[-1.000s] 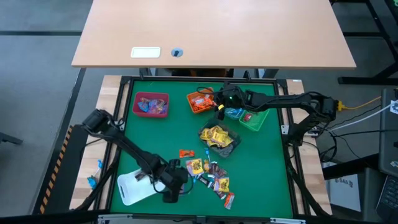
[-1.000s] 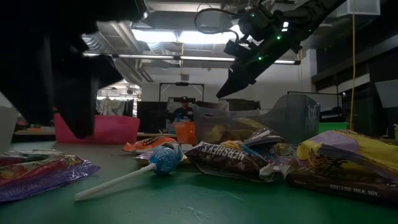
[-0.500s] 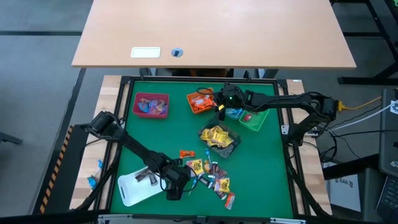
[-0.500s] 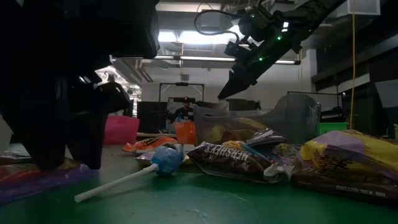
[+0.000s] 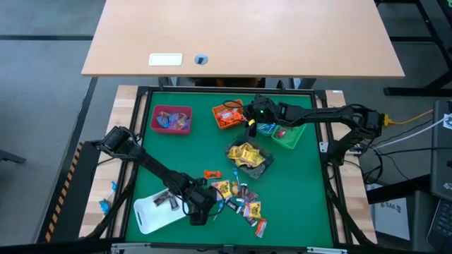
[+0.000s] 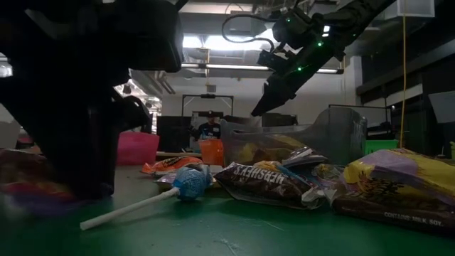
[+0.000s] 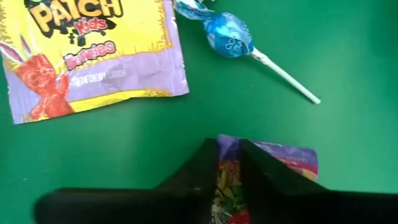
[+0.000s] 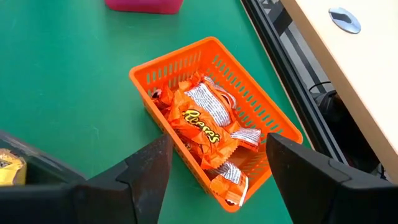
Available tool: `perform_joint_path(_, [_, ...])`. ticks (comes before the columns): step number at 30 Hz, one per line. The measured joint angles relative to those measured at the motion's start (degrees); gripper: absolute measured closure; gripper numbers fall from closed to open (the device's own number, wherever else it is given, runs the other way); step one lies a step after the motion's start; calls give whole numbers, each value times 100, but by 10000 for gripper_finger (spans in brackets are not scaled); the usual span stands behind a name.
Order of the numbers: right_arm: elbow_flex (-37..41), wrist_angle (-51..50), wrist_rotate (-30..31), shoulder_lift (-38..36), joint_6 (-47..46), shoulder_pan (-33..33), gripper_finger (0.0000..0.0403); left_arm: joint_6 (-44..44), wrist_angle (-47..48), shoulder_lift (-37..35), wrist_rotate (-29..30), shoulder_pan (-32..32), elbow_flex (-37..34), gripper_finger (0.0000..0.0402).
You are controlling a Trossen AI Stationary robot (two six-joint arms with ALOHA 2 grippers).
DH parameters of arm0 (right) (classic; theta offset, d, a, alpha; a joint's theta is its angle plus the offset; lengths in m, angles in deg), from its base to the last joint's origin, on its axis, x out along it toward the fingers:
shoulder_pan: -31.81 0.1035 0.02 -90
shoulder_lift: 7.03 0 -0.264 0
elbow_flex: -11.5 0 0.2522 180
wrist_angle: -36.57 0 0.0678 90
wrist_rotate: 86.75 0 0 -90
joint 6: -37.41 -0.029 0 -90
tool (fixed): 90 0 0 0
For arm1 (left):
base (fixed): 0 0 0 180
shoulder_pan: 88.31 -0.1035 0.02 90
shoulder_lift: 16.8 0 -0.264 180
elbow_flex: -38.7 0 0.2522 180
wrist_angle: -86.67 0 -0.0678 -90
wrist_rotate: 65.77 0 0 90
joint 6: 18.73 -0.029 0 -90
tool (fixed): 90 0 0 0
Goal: Sort candy
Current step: Put the purple gummy pack into the red bin
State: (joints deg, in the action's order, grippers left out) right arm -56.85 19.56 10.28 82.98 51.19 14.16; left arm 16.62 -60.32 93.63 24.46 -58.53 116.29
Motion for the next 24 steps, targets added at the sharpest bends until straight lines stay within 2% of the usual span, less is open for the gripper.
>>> perform_joint_path(4, [0, 0, 0, 0, 0, 0, 141, 9, 24, -55, -41, -23, -4, 393])
perform_joint_path(13, [0, -157, -13, -76, -29, 4, 141, 33, 152, -369, -138, -233, -35, 401])
perform_joint_path(19, [-539, -1584, -25, -456, -47, 5, 141, -28, 296, -837, -127, -572, -31, 401])
perform_joint_path(24, [-1272, -3009, -378, -657, -318, 4, 141, -301, 497, -1356, -32, -1010, -26, 401])
